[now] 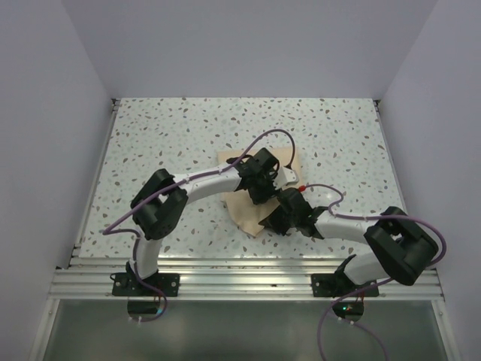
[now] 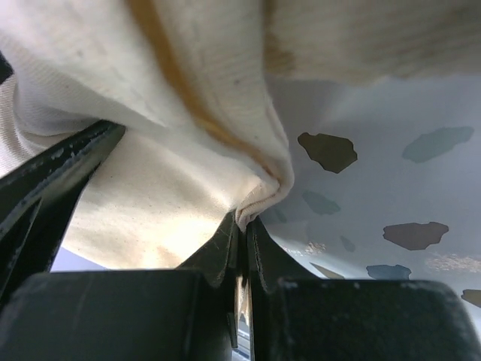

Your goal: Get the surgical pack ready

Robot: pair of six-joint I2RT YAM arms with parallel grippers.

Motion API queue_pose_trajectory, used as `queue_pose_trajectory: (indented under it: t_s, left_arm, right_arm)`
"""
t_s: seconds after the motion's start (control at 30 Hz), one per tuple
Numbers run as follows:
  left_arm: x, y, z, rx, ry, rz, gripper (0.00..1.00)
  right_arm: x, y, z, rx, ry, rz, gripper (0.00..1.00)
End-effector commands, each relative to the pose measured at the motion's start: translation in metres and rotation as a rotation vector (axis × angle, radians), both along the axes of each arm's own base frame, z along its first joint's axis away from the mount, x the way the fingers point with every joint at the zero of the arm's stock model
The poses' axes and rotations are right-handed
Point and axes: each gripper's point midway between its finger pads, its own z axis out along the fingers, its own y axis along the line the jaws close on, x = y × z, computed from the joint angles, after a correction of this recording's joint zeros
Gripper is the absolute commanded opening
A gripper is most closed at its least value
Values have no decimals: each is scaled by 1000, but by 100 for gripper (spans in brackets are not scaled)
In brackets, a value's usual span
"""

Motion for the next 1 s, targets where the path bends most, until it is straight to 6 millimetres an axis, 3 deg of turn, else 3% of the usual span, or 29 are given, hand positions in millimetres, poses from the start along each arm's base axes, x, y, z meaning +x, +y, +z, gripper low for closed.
queue_pose_trajectory:
  t_s: [0.0, 0.1, 0.13, 0.23, 0.3, 0.6, 0.8, 0.83, 0.9, 0.97]
  left_arm:
    - [0, 9, -33, 60, 38, 10, 45]
    - [-2, 11, -35, 62, 45, 8, 34]
    - [-3, 12, -38, 66, 50, 9, 23]
    - [-4, 9, -43, 67, 72, 10, 5]
    - [-7, 7, -46, 72, 97, 13, 0]
    - [-9, 0, -47, 46, 148, 37, 0]
    - [7, -15, -17, -20, 166, 116, 0]
    - [9, -17, -12, -27, 169, 132, 0]
    - [17, -23, 4, -57, 152, 146, 0]
    - [21, -27, 17, -73, 142, 153, 0]
  right_arm:
    - [-16, -12, -11, -48, 32, 13, 0]
    - [-15, -13, -10, -50, 29, 10, 0]
    - [-16, -13, -11, -54, 30, 11, 0]
    - [-15, -12, -10, -54, 28, 12, 0]
    - [-15, -13, -12, -61, 29, 16, 0]
    - [-16, -24, -3, -89, -2, 9, 0]
    - [-14, -50, 16, -170, -75, 46, 27]
    - [-11, -50, 28, -156, -104, 43, 31]
    - [-13, -62, 34, -191, -104, 51, 40]
    - [-2, -66, 58, -194, -170, 52, 50]
